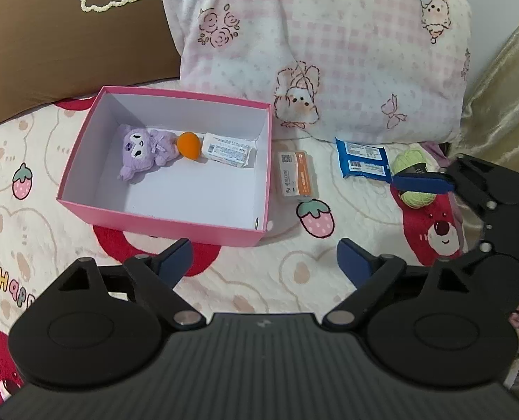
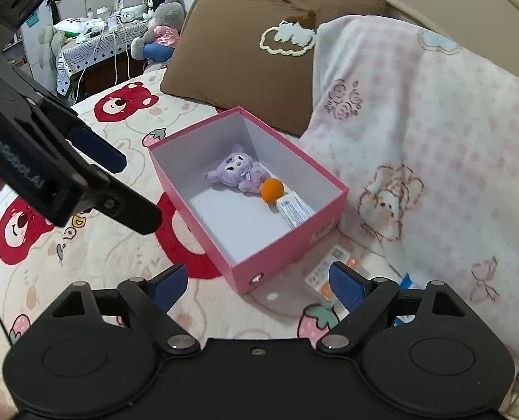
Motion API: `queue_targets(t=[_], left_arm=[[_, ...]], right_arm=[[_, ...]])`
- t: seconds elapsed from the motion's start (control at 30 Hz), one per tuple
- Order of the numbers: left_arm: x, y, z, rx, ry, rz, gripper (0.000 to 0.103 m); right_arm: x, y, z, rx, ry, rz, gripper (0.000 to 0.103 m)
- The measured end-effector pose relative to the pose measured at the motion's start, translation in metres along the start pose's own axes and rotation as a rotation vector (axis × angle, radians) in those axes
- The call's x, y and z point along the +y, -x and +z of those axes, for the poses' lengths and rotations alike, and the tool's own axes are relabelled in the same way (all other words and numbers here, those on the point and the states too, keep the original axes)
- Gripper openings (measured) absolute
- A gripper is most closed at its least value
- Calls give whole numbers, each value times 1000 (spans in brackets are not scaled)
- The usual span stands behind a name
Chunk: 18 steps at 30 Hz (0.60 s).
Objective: Organize objects
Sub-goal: 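Withdraw the left gripper up out of the pink box, then move the right gripper onto the green yarn ball and close on it while the left gripper approaches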
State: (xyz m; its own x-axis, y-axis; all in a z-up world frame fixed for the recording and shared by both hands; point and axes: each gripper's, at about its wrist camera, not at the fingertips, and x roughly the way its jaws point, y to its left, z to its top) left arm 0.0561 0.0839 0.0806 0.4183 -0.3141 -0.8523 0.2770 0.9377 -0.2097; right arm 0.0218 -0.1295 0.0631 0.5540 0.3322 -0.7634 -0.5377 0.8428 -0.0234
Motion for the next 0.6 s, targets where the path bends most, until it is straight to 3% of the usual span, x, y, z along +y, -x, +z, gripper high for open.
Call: queue_targets(t=[0.27, 0.6], left_arm=[[-25, 1, -20, 38, -74, -34, 92], [-42, -7, -44, 101, -64, -33, 92]], right_arm=[[5, 27, -20, 11, 9, -13, 90], [1, 49, -49, 38, -20, -69, 90]])
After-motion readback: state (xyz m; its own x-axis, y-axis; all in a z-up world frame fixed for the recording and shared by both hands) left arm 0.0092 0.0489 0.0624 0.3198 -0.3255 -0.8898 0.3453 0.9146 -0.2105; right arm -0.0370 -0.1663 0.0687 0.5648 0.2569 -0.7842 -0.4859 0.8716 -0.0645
